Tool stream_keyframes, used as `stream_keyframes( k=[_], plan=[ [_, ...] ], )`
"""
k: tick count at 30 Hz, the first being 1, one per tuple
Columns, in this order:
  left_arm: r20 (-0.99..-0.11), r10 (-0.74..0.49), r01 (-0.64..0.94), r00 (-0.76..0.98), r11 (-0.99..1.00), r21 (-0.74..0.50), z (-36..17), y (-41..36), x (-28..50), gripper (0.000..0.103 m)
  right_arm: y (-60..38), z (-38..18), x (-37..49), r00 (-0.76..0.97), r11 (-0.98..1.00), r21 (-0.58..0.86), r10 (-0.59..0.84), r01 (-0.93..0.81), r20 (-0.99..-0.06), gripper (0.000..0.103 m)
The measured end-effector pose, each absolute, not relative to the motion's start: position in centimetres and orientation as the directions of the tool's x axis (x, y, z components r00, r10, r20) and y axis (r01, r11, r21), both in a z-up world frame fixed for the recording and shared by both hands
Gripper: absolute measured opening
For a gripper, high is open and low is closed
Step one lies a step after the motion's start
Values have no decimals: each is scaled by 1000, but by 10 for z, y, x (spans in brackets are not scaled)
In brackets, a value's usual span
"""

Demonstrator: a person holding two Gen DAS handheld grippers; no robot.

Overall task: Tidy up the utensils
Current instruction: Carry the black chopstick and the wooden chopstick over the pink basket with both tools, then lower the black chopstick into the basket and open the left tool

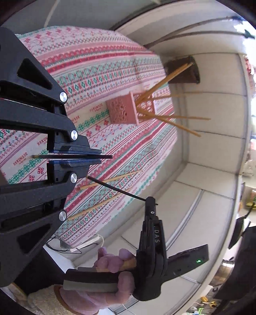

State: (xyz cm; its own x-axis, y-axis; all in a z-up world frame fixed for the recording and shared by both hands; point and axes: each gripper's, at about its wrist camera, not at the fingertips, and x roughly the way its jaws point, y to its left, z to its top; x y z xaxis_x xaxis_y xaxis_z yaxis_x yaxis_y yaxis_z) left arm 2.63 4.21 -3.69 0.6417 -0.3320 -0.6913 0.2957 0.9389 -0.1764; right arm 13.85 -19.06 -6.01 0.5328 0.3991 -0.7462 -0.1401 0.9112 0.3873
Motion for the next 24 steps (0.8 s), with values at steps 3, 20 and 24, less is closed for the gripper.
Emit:
stream_keyframes(
  k=[3,20,24],
  plan=[
    [-652,-311,266,692,949,-171,-22,51,13,4,-187,-49,125,542,898,405,430,-174,-722,4],
    [-407,-184,93,894,968,-234,95,112,68,3,-202,41,128,691,866,441,469,-237,-549,4],
    [-398,-159,56,904,965,-258,94,122,91,3,-199,57,138,708,858,447,478,-252,-519,4]
  ],
)
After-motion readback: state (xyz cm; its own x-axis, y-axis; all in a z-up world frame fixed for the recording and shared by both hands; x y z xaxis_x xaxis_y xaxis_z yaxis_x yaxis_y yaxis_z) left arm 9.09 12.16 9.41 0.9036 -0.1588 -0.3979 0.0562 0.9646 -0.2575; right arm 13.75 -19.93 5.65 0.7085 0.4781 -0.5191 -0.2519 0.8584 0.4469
